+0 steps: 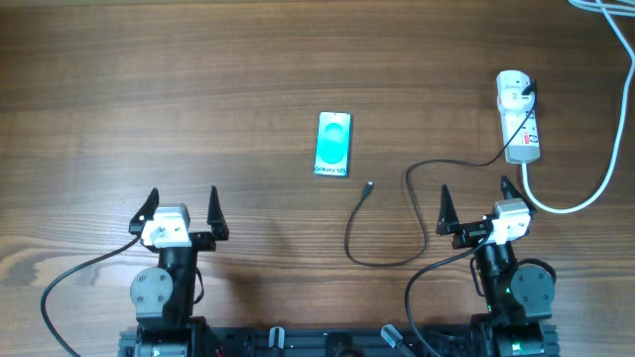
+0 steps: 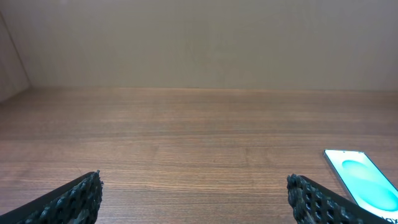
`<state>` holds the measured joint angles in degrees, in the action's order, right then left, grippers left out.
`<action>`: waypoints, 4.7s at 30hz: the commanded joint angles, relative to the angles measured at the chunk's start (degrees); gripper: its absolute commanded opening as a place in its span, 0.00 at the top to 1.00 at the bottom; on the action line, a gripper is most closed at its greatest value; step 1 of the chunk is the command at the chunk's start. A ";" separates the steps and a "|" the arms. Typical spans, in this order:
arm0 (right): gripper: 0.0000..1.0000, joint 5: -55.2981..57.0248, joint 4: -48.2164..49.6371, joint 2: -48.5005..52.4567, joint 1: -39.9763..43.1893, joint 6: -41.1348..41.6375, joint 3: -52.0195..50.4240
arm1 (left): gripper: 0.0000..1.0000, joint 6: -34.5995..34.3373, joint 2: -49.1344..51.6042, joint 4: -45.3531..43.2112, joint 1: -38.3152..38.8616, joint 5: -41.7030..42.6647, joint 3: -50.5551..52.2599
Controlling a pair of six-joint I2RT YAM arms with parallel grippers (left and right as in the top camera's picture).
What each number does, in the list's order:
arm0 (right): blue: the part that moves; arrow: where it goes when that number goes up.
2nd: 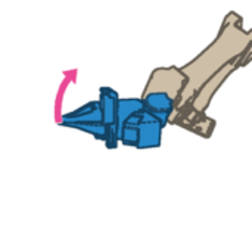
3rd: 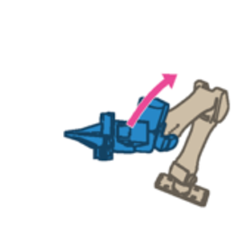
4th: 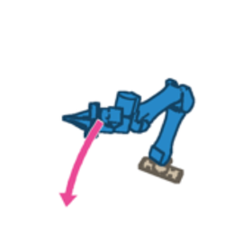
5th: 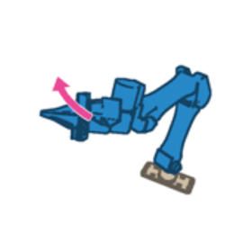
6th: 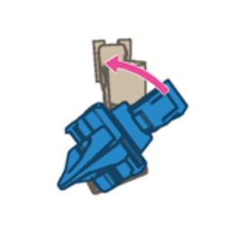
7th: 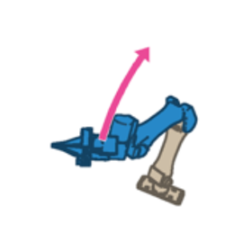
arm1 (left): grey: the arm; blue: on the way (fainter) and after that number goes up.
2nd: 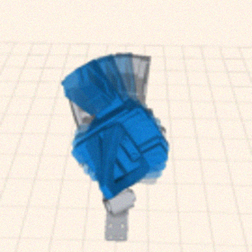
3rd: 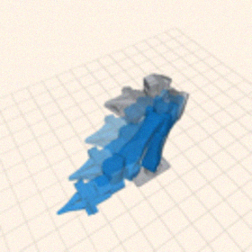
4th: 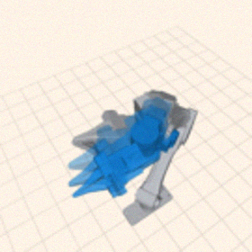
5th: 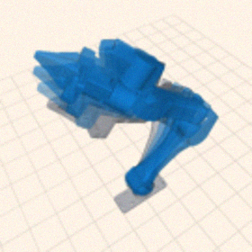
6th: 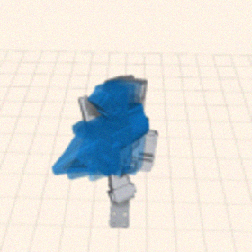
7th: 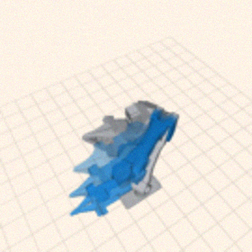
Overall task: Plug charger to phone and switch on socket
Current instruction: 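Open the left gripper and start moving toward the phone, then reach the left gripper over the Galaxy S25 phone, then lower the left gripper and close it on the phone's top edge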
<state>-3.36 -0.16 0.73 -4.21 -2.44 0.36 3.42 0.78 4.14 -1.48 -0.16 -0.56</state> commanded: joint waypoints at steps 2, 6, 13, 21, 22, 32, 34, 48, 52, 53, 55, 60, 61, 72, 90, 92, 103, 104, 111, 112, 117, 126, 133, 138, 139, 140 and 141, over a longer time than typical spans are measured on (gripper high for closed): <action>0.00 0.52 0.24 0.07 -0.11 0.94 -0.09 | 0.00 0.85 -0.50 0.17 -0.26 -0.11 0.24; 0.00 0.52 0.24 0.07 -0.11 0.96 -0.09 | 0.00 0.85 -0.50 0.15 -0.26 -0.11 0.24; 0.00 0.52 0.24 0.07 -0.11 0.96 -0.09 | 0.00 0.85 -0.50 0.15 -0.26 -0.13 0.24; 0.00 0.55 0.24 0.07 -0.11 0.96 -0.09 | 0.00 0.85 -0.50 0.15 -0.26 -0.11 0.24; 0.00 0.55 0.24 0.07 -0.11 0.94 -0.09 | 0.00 0.85 -0.50 0.17 -0.26 -0.13 0.24; 0.00 0.55 0.24 0.07 -0.11 0.96 -0.09 | 0.00 0.87 -0.50 -0.09 -0.26 -1.88 0.24; 0.00 0.52 0.24 0.07 -0.11 0.96 -0.09 | 0.00 0.87 -0.50 -0.07 -0.26 -1.86 0.24; 0.00 0.52 0.24 0.07 -0.11 0.96 -0.09 | 0.00 -13.94 -0.50 -26.64 -0.26 25.79 -0.44; 0.00 0.55 0.24 0.07 -0.11 0.96 -0.09 | 0.00 -14.36 3.93 -20.37 -0.26 25.11 -10.21; 0.00 0.55 0.24 0.07 -0.11 0.96 -0.09 | 0.00 -14.34 6.05 -17.92 -0.26 24.30 -12.96; 0.00 0.55 0.24 0.07 -0.11 0.94 -0.09 | 0.00 -13.20 19.43 2.80 -0.26 22.58 -30.18; 0.00 0.55 0.24 0.07 -0.11 0.96 -0.09 | 0.00 -13.11 51.67 36.59 -0.24 39.08 -61.70; 0.00 0.55 0.24 0.07 -0.11 0.96 -0.09 | 0.00 -13.16 55.52 36.81 -0.24 42.25 -62.55; 0.00 0.55 0.24 0.07 -0.11 0.94 -0.09 | 0.00 -26.77 90.20 67.01 24.96 8.83 -96.17; 0.00 0.52 0.24 0.07 -0.11 0.94 -0.09 | 0.00 -36.65 125.81 66.42 31.65 0.72 -115.27; 0.00 0.52 0.24 0.07 -0.11 0.96 -0.09 | 0.00 -35.12 127.12 65.57 32.17 0.76 -115.27; 0.00 0.55 0.24 0.07 -0.11 0.96 -0.09 | 0.00 -29.05 133.83 60.02 33.46 0.72 -114.99; 0.00 0.55 0.24 0.07 -0.11 0.96 -0.09 | 0.00 -28.09 134.09 59.49 33.46 0.72 -114.84; 0.00 0.55 0.24 0.07 -0.11 0.96 -0.09 | 0.00 -27.61 137.79 58.62 33.46 0.70 -114.84; 0.00 0.55 0.24 0.07 -0.11 0.94 -0.09 | 0.00 -27.61 138.00 58.69 33.46 0.70 -114.77; 0.00 0.55 0.24 0.07 -0.11 0.96 -0.09 | 0.00 -27.61 138.53 58.36 33.46 0.61 -114.77; 0.00 0.52 0.24 0.07 -0.11 0.96 -0.09 | 0.00 -27.85 138.75 58.16 33.51 -2.54 -114.75; 0.00 0.55 0.24 0.07 -0.11 0.96 -0.09 | 0.00 -27.85 138.75 58.07 33.92 -4.90 -114.75; 0.00 0.55 0.24 0.07 -0.11 0.96 -0.09 | 0.00 -27.87 138.75 57.29 35.28 -6.23 -114.75; 0.00 0.52 0.24 0.07 -0.11 0.94 -0.09 | 0.00 -27.87 138.75 57.35 35.21 -6.21 -114.75; 0.00 0.55 0.24 0.07 -0.11 0.96 -0.09 | 0.00 -27.87 138.75 57.37 35.17 -6.16 -114.75; 0.00 0.52 0.24 0.07 -0.11 0.96 -0.09 | 0.00 -27.85 138.75 57.37 35.17 -6.16 -114.75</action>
<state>-3.33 -0.08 1.21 -4.21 -2.22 0.36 -25.10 138.41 61.60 33.69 -4.91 -115.09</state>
